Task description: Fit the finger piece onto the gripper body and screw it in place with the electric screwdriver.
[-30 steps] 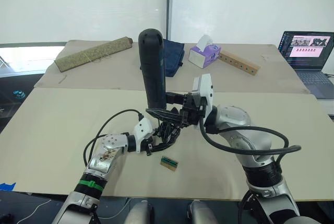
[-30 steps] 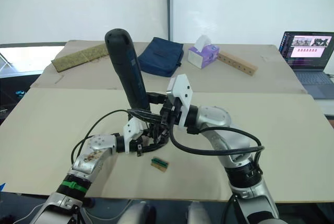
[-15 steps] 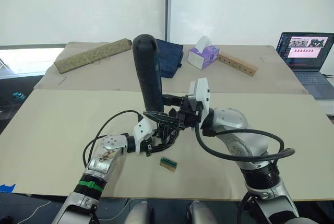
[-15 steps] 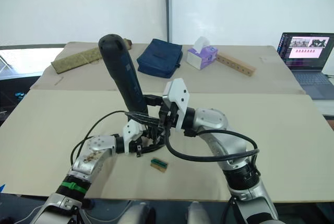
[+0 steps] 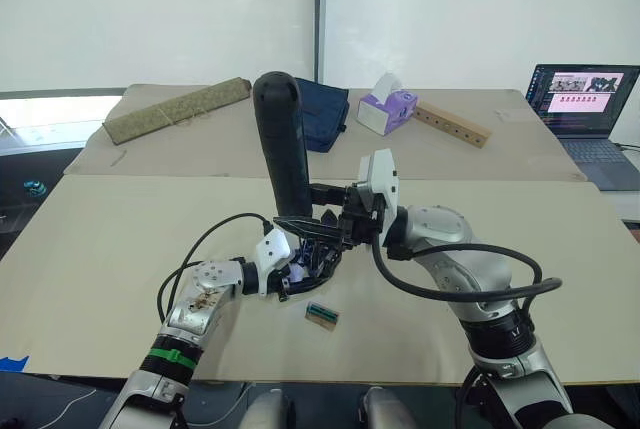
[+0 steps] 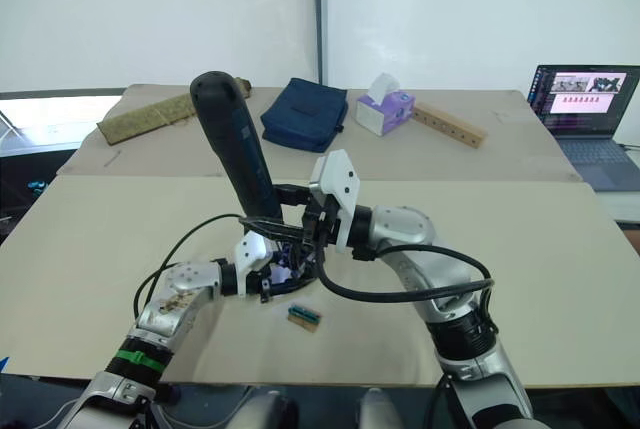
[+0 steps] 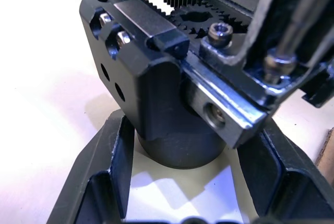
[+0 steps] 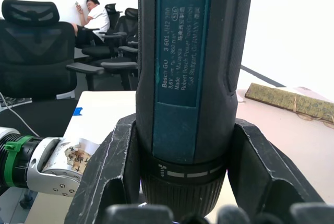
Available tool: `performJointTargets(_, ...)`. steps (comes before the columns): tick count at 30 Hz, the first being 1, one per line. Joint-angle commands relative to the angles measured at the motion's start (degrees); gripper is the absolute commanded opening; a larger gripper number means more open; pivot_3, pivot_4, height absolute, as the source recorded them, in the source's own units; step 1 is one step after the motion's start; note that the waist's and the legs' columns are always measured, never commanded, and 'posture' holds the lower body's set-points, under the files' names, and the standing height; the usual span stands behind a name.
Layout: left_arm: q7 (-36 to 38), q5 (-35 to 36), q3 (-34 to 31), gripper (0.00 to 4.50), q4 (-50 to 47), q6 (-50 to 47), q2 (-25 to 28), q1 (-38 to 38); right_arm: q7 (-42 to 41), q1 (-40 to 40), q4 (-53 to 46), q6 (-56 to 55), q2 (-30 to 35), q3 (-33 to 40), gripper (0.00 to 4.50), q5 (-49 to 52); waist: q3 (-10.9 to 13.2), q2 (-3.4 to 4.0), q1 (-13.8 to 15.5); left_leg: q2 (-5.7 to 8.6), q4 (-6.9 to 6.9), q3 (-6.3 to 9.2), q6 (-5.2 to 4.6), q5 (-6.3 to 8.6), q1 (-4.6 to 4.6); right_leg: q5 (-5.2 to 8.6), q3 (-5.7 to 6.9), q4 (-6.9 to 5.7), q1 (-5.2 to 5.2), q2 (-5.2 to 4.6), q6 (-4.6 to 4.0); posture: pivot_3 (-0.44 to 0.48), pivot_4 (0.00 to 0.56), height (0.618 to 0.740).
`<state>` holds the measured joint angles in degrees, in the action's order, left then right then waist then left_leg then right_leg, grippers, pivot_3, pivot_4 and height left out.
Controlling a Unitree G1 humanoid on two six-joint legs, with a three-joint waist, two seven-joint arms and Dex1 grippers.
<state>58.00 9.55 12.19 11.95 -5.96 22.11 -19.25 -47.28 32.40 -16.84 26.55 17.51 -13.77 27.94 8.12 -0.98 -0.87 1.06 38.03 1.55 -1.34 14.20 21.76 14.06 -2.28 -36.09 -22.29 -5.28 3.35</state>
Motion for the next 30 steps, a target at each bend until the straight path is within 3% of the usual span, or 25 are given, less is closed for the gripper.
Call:
performJointTargets(1, 0.9, -0.6, 1.6, 2.27, 0.3, -1.6, 0.8, 2.1, -0.1, -1.4, 3.6, 2.8, 0.9, -2.3, 1.90, -2.0, -0.1, -0.02, 0.0, 0.00, -0.02, 0.00, 0.00, 0.00, -0.01, 0.00, 0.00, 0.00, 0.00, -0.01, -0.01, 0.000, 0.150, 0.740)
performJointTargets(8, 0.7, -0.6, 1.6, 2.27, 0.2, -1.6, 0.6, 2.2, -0.7, -0.4, 3.5, 1.2, 1.0, -1.2, 1.90, -1.6, -0.1, -0.02, 0.0, -0.01, -0.07, 0.00, 0.00, 0.00, -0.01, 0.02, 0.00, 0.02, -0.02, -0.02, -0.03, 0.000, 0.150, 0.740)
performJointTargets(17, -0.5, -1.1, 1.3, 2.27, 1.2, -1.5, 0.2, 1.8, -3.9, 5.3, -2.5, 1.2, 2.0, 7.2, 1.90, 7.2, -0.1, -0.03, 0.1, 0.02, -0.08, 0.00, 0.01, 0.00, 0.42, 0.01, -0.01, 0.01, -0.44, -0.08, -0.05, 0.000, 0.150, 0.740)
performJointTargets(28, -2.1, -0.7, 0.7, 2.27, 2.9, -2.4, -1.3, 1.5, -8.8, 6.6, -7.7, 4.5, 5.3, 11.0, 1.90, 17.9, 0.0, -0.04, 0.3, 0.08, -0.08, 0.00, 0.02, -0.02, 0.66, -0.02, 0.00, 0.01, -0.70, -0.24, -0.06, 0.000, 0.150, 0.740)
performJointTargets(30, -2.7, -0.9, 0.4, 3.31, 3.2, -2.2, -1.5, 1.4, -8.5, 7.4, -9.2, 6.0, 5.8, 12.6, 1.90, 21.6, 0.0, -0.04, 0.4, 0.07, -0.08, 0.00, 0.02, -0.02, 0.66, -0.02, 0.00, 0.01, -0.70, -0.26, -0.06, 0.000, 0.150, 0.740)
